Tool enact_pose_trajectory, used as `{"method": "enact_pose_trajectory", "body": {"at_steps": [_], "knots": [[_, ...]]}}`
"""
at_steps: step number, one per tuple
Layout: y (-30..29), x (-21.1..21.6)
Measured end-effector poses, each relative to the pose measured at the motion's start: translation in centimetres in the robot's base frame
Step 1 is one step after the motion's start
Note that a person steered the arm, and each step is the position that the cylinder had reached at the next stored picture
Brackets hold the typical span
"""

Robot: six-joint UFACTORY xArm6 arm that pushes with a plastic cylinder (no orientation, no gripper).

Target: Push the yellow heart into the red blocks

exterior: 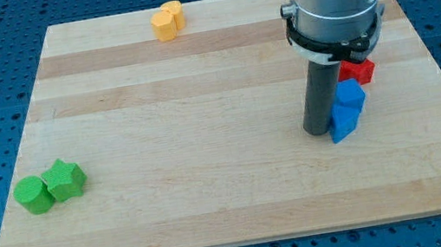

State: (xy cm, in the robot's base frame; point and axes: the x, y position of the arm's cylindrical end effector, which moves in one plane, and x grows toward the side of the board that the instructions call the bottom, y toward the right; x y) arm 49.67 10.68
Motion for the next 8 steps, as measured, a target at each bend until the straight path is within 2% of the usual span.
{"method": "enact_pose_trajectory", "body": {"at_steps": [5,6,8], "knots": [[2.2,2.0],[-1.2,-1.9],[1.9,-3.2]]}}
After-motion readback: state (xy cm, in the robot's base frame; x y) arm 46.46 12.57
